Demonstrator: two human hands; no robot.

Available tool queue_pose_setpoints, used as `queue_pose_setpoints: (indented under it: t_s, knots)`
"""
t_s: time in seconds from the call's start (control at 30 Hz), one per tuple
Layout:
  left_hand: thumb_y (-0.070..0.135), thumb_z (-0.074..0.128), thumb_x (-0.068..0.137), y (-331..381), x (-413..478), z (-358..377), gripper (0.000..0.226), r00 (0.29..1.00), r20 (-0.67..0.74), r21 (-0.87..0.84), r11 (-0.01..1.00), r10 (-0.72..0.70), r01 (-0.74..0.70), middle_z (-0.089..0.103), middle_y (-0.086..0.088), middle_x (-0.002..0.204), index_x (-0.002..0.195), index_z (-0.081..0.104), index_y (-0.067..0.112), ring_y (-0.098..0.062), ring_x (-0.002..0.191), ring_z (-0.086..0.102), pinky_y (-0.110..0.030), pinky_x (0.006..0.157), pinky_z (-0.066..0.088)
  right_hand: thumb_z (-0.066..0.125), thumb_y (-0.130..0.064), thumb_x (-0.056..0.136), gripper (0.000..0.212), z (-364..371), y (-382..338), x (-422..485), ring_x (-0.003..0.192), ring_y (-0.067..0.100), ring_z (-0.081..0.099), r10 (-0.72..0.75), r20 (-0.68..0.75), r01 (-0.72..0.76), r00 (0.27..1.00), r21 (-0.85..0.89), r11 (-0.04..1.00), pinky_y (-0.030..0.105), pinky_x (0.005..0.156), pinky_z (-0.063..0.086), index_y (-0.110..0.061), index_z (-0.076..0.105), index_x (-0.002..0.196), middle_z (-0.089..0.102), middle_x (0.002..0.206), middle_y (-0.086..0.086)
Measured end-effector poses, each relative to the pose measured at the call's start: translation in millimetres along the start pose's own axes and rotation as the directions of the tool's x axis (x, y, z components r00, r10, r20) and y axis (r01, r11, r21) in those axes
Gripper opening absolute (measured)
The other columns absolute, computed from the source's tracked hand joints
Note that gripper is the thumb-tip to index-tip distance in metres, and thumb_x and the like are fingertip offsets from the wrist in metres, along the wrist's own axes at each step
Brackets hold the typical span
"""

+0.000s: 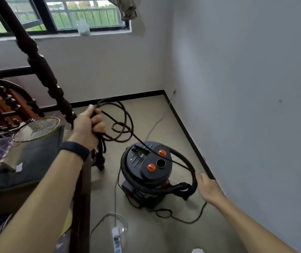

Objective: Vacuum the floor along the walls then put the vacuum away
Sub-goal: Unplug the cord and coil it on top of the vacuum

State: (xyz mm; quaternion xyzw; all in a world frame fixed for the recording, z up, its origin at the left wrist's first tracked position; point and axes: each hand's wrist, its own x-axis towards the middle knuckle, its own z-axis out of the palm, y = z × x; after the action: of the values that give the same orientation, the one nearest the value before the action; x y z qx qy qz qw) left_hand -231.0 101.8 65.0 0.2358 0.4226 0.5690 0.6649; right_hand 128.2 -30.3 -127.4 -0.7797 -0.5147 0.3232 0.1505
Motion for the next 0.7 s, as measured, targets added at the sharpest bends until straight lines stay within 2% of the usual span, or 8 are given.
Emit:
queue_pose_setpoints:
  t_s: [0.13,0.2,0.3,0.33,0.43,0.53,0.6,0.7]
  knots:
    - [0.033,0.037,0.107,-68,2,3,0.034,0.999,-0.048,0.298,0.955,0.011,0.004,0.043,0.004,0.056,0.079,0.047,0.015,-0.008,0.035,0.035,-0.019,0.035,0.027,0.03,-0.028,0.112,0.033,4,-66,-14,0.084,0.025,0.06,-0.183,0.216,0.246,0.959,-0.319,0.915,0.034,0.07,0.039,-0.016,0.049,0.087,0.061,0.09,0.004]
    - [0.027,0.039,0.106,-107,-3,8,0.031,0.998,-0.017,0.513,0.857,0.057,-0.04,0.056,0.0,0.063,0.081,0.049,0.013,-0.011,0.041,0.05,-0.022,0.041,0.038,0.042,-0.032,0.107,0.038,3,-109,-28,0.076,0.023,0.059,-0.376,0.273,0.439,0.886,-0.226,0.87,0.037,0.066,0.041,-0.014,0.053,0.075,0.06,0.077,0.004]
    - [0.021,0.044,0.105,-151,-17,13,0.023,0.993,0.106,0.64,0.761,0.047,-0.105,0.066,-0.002,0.073,0.089,0.056,0.01,-0.013,0.062,0.064,-0.027,0.062,0.051,0.058,-0.029,0.092,0.014,-16,-161,-36,0.063,0.013,0.055,-0.6,0.047,0.602,0.798,-0.054,0.797,0.026,0.059,0.04,-0.019,0.064,0.086,0.064,0.068,-0.002]
    - [0.024,0.045,0.105,-158,-22,14,0.024,0.989,0.149,0.622,0.777,0.004,-0.097,0.065,0.0,0.07,0.093,0.057,0.007,-0.014,0.059,0.062,-0.027,0.058,0.05,0.061,-0.029,0.088,0.009,-31,-174,-34,0.06,0.009,0.055,-0.62,-0.029,0.62,0.784,-0.016,0.784,0.02,0.056,0.039,-0.023,0.063,0.093,0.063,0.064,-0.005]
    - [0.046,0.048,0.1,-152,-33,19,0.044,0.965,0.205,0.526,0.85,-0.167,0.035,0.046,0.004,0.05,0.081,0.063,0.01,-0.011,0.04,0.038,-0.021,0.037,0.029,0.07,-0.039,0.088,0.015,-69,-179,-13,0.057,0.004,0.055,-0.569,-0.021,0.57,0.822,0.052,0.82,0.021,0.059,0.043,-0.026,0.062,0.089,0.06,0.06,-0.01]
    - [0.069,0.064,0.079,-126,-38,21,0.052,0.906,0.308,0.576,0.815,-0.289,0.064,0.033,0.003,0.052,0.058,0.058,0.022,-0.012,0.04,0.025,-0.02,0.037,0.022,0.061,-0.064,0.09,0.063,-83,-152,7,0.055,0.015,0.042,-0.53,0.02,0.518,0.848,0.179,0.836,0.037,0.062,0.037,-0.008,0.053,0.064,0.046,0.056,-0.002]
    - [0.066,0.069,0.077,-102,-37,20,0.048,0.886,0.349,0.55,0.832,-0.307,0.072,0.028,0.005,0.054,0.057,0.054,0.025,-0.011,0.041,0.022,-0.019,0.037,0.022,0.056,-0.072,0.087,0.072,-87,-129,14,0.053,0.017,0.033,-0.491,-0.016,0.471,0.871,0.312,0.825,0.035,0.059,0.03,-0.011,0.037,0.054,0.034,0.054,0.001]
    - [0.055,0.064,0.083,-58,-31,5,0.043,0.945,0.251,0.345,0.931,-0.209,0.114,0.023,0.01,0.05,0.059,0.044,0.025,-0.007,0.037,0.019,-0.019,0.035,0.018,0.049,-0.082,0.082,0.07,-90,-80,24,0.053,0.019,0.036,-0.252,-0.102,0.269,0.962,0.496,0.826,0.032,0.063,0.037,-0.022,0.037,0.048,0.035,0.052,0.0]
